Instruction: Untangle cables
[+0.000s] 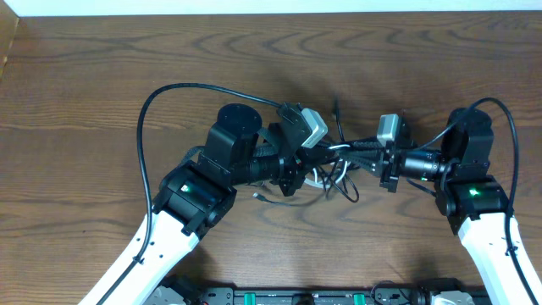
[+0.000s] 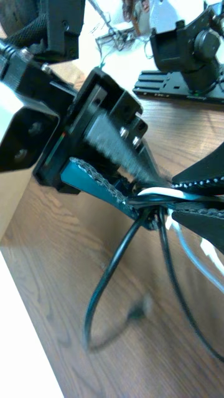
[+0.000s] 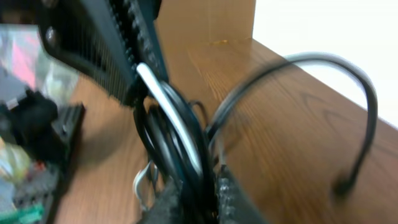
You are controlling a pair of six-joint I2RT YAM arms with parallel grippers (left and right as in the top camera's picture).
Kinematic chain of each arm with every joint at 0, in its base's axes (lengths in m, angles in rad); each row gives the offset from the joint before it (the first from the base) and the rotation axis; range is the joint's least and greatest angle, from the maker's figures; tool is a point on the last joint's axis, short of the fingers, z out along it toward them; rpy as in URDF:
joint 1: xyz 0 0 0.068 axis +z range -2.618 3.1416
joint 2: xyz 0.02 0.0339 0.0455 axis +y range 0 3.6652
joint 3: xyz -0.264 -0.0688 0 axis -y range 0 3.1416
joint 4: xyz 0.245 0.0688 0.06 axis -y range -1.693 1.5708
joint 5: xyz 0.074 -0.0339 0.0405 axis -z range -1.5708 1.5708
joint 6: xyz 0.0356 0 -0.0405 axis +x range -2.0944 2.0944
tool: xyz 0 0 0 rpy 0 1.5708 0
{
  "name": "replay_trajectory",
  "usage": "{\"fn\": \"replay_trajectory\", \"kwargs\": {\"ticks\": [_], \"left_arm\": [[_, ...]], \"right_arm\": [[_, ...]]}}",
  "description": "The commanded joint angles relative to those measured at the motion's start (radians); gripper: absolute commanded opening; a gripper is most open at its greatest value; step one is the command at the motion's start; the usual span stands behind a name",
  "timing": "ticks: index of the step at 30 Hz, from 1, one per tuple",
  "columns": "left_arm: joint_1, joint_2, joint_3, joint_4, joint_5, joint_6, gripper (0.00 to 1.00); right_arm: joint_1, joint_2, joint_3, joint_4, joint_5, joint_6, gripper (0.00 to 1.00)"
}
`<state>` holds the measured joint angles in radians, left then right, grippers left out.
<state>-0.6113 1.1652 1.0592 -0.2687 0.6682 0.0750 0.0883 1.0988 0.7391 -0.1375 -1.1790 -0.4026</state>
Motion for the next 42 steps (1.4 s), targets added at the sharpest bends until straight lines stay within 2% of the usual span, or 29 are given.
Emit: {"fn": "replay_trajectory", "kwargs": {"ticks": [1,6,9,14,16,18,25,28,33,37,40,42], "left_arm": [[-0.002,0.0,0.031,0.002,0.002,-0.009,0.08],[-0.002,0.009,0.031,-0.017,-0.123,-0.029,0.07],[-0.001,0.01,0.031,-0.033,-0.371,-0.157,0.08],[-0.001,0.011,0.031,-0.107,-0.847,-0.455,0.07],[-0.001,0.011,0.031,-0.145,-0.945,-0.539,0.07],[-0.001,0.011,0.031,-0.166,-0.97,-0.575,0.07],[-0.001,0.031,0.031,-0.193,-0.966,-0.586,0.08],[-0.001,0.036,0.031,-0.198,-0.908,-0.565,0.08],[-0.001,0.035,0.031,-0.158,-0.663,-0.376,0.08],[-0.001,0.035,0.031,-0.116,-0.399,-0.178,0.08],[-0.001,0.035,0.031,-0.109,-0.268,-0.071,0.08],[-0.001,0.036,0.031,-0.11,-0.238,-0.037,0.09]], "right_arm": [[0.005,-0.002,0.017,0.002,-0.009,-0.002,0.01],[0.005,-0.002,0.017,0.016,-0.009,0.008,0.01],[0.004,-0.002,0.017,0.041,-0.009,0.046,0.01],[0.004,-0.002,0.017,0.08,-0.009,0.106,0.01],[0.004,-0.002,0.017,0.086,-0.009,0.114,0.01],[0.004,-0.002,0.017,0.093,-0.01,0.123,0.01],[0.003,-0.002,0.017,0.185,-0.009,0.234,0.01],[0.003,-0.002,0.017,0.187,-0.009,0.234,0.01],[0.003,-0.002,0.017,0.187,-0.005,0.234,0.01],[0.003,-0.002,0.017,0.188,-0.005,0.235,0.01],[0.003,-0.002,0.017,0.188,-0.009,0.234,0.01],[0.003,-0.002,0.017,0.188,-0.022,0.234,0.01]]}}
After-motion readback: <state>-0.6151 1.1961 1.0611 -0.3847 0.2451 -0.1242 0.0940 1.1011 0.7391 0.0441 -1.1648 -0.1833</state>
